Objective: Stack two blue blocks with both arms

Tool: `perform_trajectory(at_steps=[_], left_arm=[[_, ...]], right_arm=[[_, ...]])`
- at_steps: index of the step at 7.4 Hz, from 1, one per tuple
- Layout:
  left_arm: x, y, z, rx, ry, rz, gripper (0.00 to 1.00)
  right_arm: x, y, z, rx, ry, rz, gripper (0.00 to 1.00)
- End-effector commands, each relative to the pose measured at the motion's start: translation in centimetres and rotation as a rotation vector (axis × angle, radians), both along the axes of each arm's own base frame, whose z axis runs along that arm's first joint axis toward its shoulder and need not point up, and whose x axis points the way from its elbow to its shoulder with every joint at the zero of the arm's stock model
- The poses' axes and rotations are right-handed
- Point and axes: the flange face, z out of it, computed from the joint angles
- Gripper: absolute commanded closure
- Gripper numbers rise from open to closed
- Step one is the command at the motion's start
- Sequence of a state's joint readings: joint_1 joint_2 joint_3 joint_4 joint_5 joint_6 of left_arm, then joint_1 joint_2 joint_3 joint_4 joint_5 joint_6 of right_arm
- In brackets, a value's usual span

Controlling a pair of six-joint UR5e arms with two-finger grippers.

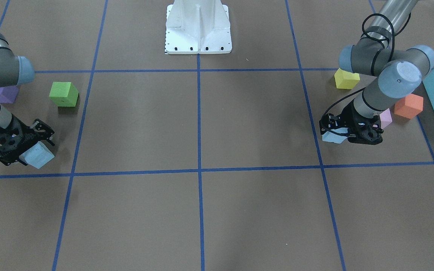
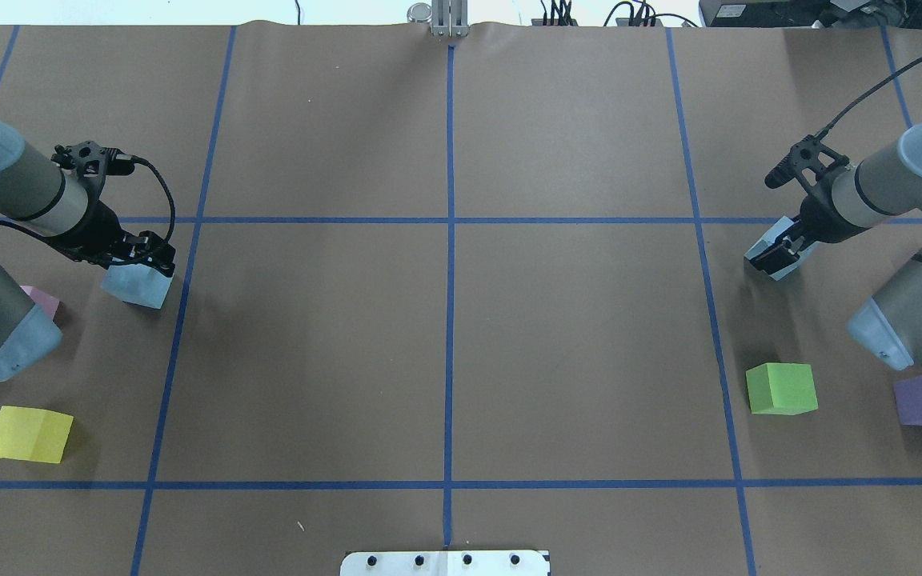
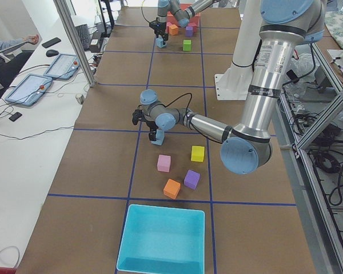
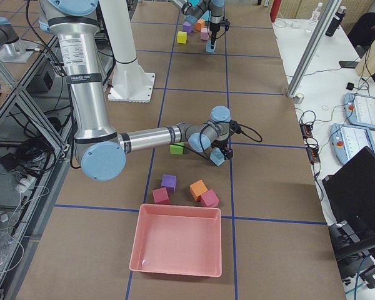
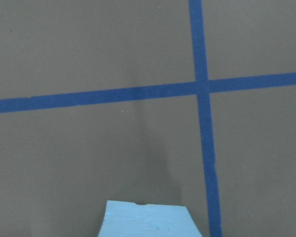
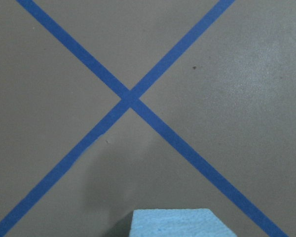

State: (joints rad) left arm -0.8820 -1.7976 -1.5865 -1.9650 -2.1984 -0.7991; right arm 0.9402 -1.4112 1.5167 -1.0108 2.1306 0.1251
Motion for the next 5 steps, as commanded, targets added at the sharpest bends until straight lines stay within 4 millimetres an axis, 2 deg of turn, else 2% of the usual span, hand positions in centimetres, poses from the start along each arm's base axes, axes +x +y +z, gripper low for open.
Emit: perform_trajectory(at_steps=[1,2,3,5], left_arm=[[0.0,0.0,0.0,-0.004,0.000,-0.003,0.34],[-0.1,0.1,-0.2,-0.016,0.003,-0.017,0.43],[0.0,0.1,-0.5,-0.019,0.006,-0.022,0.46],[-0.3,0.3,-1.6,-0.006,0.018,-0.025,0.47]], right_arm=[[-0.6,0.3,0.0,0.001,0.004,-0.005,0.29],[-0.6,0.2,-0.6,0.005,-0.001,-0.006,0.37],[-0.8,0.0,-1.0,0.003,-0.008,-0.010,0.41],[-0.9,-0.1,-3.3,-0.003,-0.007,-0.011,0.42]])
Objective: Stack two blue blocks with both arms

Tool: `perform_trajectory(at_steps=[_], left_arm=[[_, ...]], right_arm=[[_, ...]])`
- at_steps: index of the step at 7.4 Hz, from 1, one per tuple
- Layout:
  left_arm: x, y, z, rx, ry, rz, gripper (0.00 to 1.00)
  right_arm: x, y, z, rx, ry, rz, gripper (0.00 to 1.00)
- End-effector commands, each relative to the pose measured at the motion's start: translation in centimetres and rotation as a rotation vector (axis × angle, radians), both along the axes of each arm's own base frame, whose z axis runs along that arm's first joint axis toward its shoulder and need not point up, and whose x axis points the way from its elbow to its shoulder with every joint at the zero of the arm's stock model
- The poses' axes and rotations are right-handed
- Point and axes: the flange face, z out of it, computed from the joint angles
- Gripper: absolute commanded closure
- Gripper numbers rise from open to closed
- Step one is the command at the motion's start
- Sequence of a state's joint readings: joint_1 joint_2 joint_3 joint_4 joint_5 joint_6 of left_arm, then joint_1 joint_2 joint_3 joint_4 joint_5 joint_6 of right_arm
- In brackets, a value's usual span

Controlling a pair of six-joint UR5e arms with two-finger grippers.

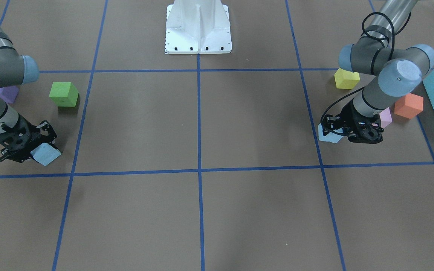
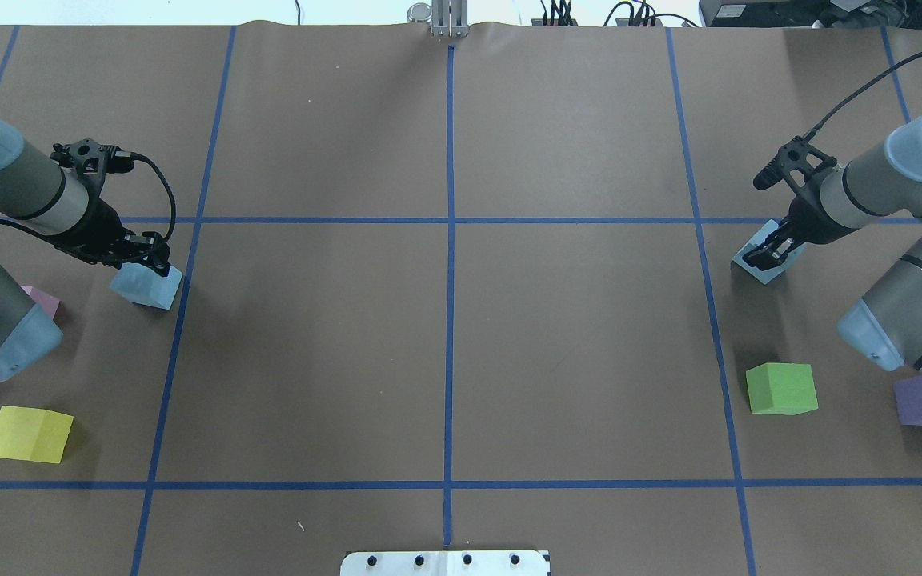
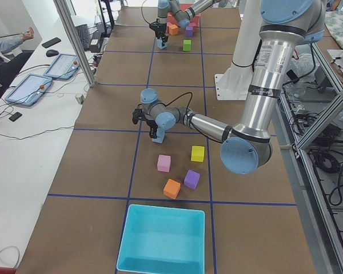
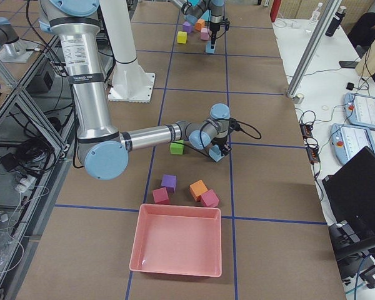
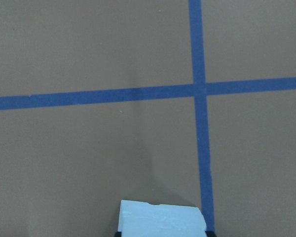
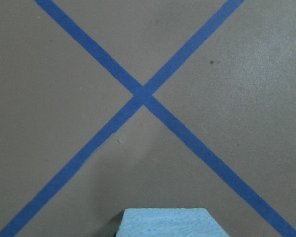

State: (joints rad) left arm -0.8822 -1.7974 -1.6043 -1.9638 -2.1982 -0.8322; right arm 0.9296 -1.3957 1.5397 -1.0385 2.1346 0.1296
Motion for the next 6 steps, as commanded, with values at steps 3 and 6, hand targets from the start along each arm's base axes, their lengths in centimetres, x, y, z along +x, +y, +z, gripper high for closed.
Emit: perform_trajectory(at_steps=[3,6], left_arm=[[-0.6,0.3,-4.4,-0.031,0.019,-0.044,0.46],[1.9,-2.7,-12.8,-0.204,0.006,-0.172,0.46]], right_arm=[[-2.2,-1.1,-14.1,-0.148,-0.006,0.100,0.42],[-11.5,1.5,-23.4,-0.383,-0.119,0.249,0.40]])
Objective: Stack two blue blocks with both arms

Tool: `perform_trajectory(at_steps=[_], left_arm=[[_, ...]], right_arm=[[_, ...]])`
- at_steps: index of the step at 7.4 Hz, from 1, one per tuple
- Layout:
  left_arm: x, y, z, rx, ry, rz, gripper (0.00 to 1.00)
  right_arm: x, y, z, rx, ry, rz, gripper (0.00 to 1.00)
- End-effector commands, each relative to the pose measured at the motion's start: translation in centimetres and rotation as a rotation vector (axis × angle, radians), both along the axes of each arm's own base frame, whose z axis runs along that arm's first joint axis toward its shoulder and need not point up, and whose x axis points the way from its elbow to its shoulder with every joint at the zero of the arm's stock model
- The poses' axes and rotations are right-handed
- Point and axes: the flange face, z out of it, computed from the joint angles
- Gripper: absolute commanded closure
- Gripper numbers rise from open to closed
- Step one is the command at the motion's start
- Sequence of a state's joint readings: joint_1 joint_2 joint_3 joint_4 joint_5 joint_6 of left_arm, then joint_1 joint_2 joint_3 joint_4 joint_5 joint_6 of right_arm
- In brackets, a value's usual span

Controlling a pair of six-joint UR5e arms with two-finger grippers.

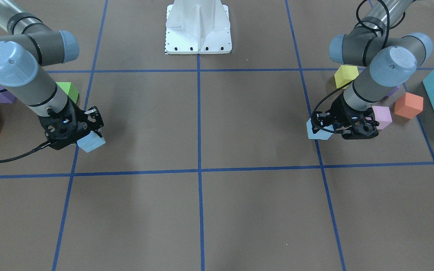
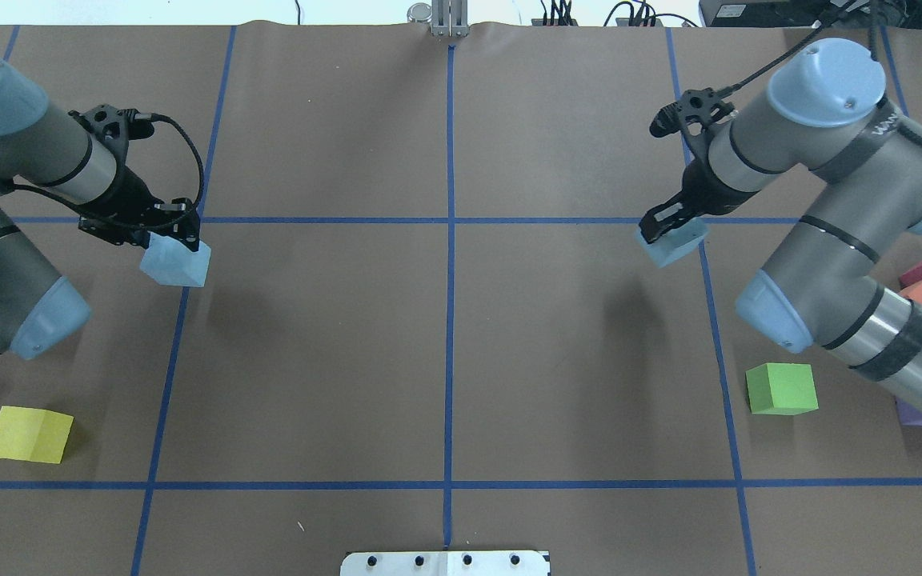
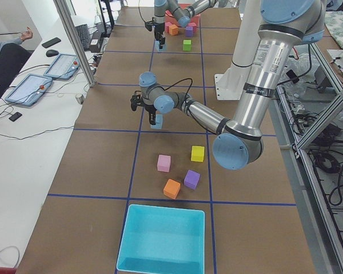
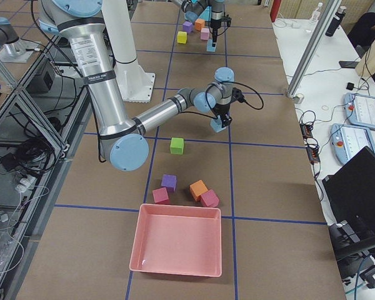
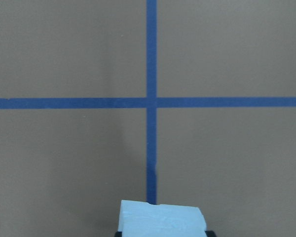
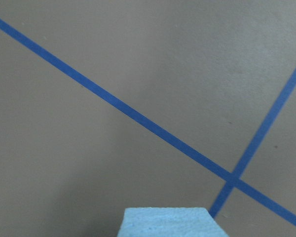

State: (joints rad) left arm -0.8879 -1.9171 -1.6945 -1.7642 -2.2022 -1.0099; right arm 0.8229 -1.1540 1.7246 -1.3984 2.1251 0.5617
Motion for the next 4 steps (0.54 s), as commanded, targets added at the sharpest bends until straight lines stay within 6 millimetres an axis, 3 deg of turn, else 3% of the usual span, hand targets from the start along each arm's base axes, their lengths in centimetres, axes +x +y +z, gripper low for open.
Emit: perform_trajectory(at_steps=[1,4], left_arm=[[1.4,-1.6,-5.6,-0.115,0.005,-0.091,0.46],[2.4,-2.1,-8.5,-0.212,0.027,-0.175,0.46]], right_arm=[[-6.9,2.4,-6.7,-0.178,-0.053,0.174,0.38],[-16.5,4.0,-13.8,-0.275,-0.059,0.320,0.35]])
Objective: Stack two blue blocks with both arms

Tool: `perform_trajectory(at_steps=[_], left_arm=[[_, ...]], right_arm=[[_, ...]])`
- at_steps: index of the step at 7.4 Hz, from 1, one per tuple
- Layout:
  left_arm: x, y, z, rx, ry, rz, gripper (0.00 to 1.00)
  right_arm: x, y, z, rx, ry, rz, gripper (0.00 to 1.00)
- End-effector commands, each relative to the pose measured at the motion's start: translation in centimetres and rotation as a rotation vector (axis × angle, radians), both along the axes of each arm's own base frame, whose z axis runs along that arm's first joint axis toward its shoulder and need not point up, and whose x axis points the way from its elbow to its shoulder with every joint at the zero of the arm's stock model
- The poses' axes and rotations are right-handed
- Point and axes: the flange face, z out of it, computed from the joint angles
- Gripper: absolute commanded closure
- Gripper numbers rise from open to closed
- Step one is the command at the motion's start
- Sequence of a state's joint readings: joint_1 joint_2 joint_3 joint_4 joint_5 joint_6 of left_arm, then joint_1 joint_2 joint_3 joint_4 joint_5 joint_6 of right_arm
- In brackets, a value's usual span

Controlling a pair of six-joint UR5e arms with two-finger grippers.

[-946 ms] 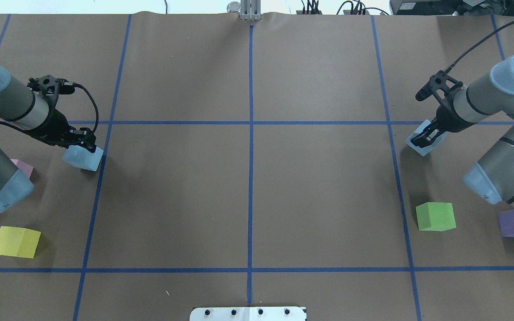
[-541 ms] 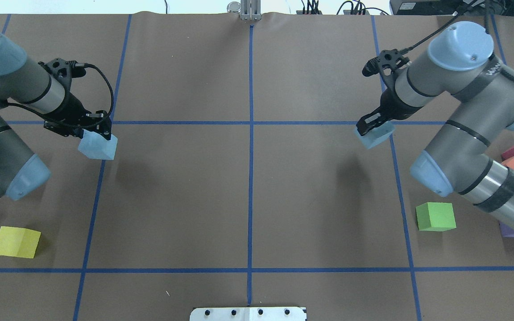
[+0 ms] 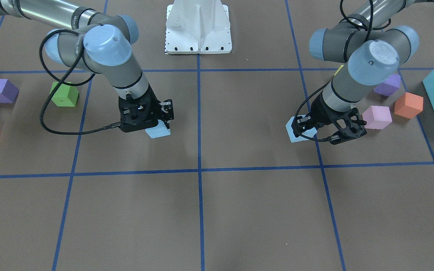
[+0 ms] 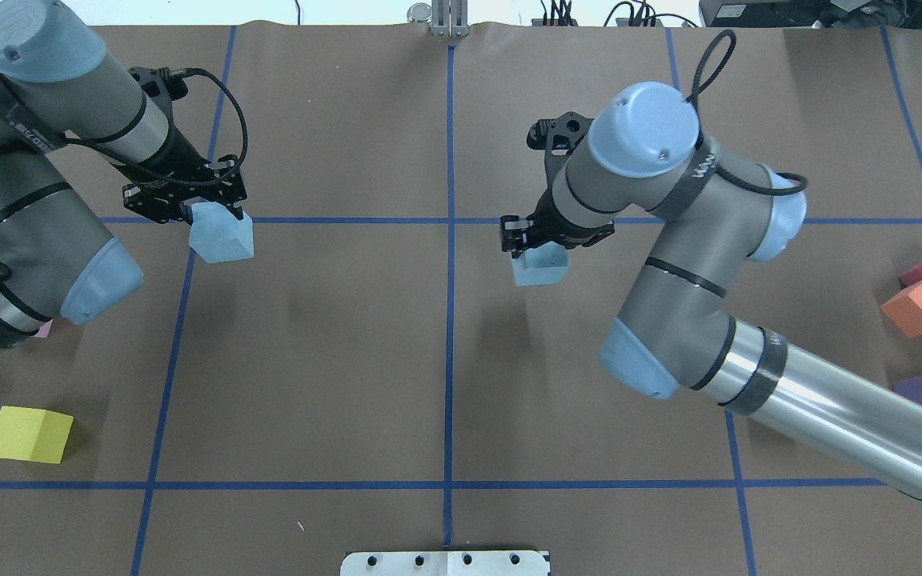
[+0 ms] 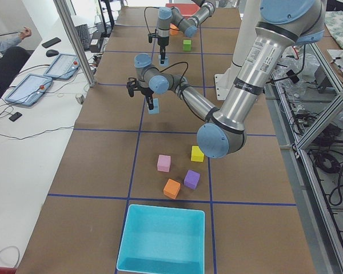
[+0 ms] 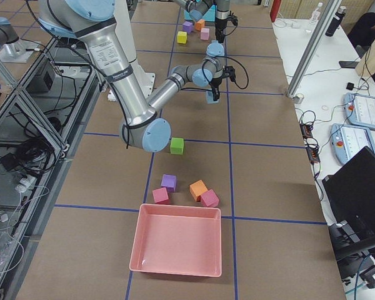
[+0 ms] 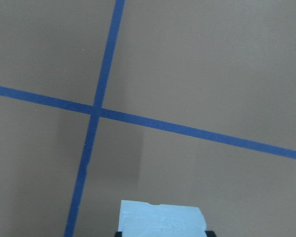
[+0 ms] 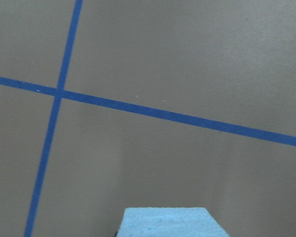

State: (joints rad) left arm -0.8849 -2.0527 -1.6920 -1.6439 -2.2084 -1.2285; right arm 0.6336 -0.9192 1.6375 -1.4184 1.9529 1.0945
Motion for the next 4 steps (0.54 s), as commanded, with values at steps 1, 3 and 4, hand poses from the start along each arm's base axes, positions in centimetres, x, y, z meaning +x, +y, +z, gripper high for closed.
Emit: perform_trajectory(at_steps=[1,3,4], left_arm=[[0.8,-0.5,-2.6,-0.064,0.023,-0.065,0.45],[0.9,-0.6,-3.4,-0.073,0.032,-0.077,0.45],[1.4,-0.6,-4.5,-0.087,0.044,-0.091,0.45]], right_arm=[[-5.7,0.8,-4.6,-0.050,0.019,0.081,0.35],[-10.4,1.1,-6.7,-0.084,0.038,0.118,0.35],[-11.7,2.1,-6.4,-0.083,0.051,0.116,0.35]])
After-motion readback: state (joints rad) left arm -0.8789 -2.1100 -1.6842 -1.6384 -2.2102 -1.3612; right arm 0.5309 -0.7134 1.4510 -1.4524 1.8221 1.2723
